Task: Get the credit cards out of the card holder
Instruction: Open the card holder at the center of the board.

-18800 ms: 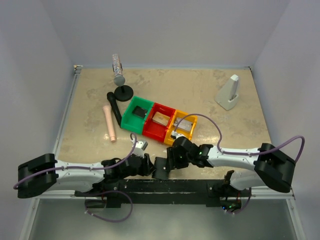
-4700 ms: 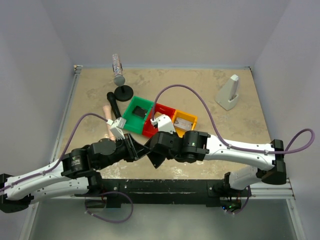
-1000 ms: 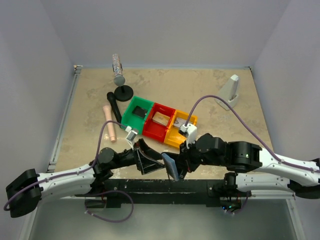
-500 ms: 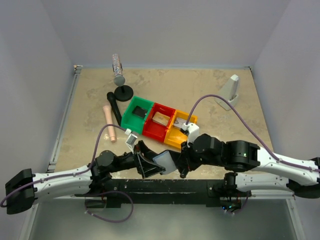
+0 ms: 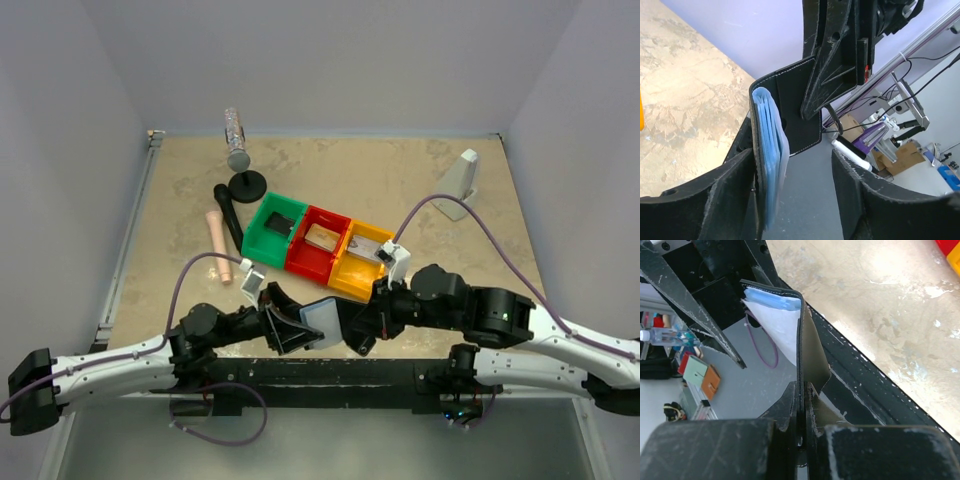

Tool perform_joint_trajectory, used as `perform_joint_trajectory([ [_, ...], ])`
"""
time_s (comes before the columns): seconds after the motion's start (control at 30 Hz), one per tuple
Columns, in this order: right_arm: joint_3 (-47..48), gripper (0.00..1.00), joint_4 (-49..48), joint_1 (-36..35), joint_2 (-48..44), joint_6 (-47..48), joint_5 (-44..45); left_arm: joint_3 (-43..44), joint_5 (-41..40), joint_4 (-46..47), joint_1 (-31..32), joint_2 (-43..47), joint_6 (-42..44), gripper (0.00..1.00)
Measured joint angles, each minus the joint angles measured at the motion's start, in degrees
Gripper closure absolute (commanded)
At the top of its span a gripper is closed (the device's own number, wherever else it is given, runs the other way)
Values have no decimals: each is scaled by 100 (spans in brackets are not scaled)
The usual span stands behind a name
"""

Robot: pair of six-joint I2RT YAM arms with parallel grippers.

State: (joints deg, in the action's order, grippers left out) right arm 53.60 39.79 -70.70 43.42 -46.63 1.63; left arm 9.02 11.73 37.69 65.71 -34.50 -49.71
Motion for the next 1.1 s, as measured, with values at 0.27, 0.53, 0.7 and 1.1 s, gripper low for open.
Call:
perform_joint_trajectory([
  [0.27, -356, 100, -387, 116, -243, -155, -214, 0, -66, -479, 0, 595, 190, 62],
  [0.53, -560, 100, -601, 195, -389, -249, -369, 15, -114, -966, 0, 1029, 350, 55],
  [0.7, -726, 100, -776, 262, -483, -330, -452, 15, -120, -1075, 0, 1156, 393, 62],
  [1.1, -881, 100, -1025, 363, -494, -431, -634, 15, -107, -1231, 0, 1276, 437, 54],
])
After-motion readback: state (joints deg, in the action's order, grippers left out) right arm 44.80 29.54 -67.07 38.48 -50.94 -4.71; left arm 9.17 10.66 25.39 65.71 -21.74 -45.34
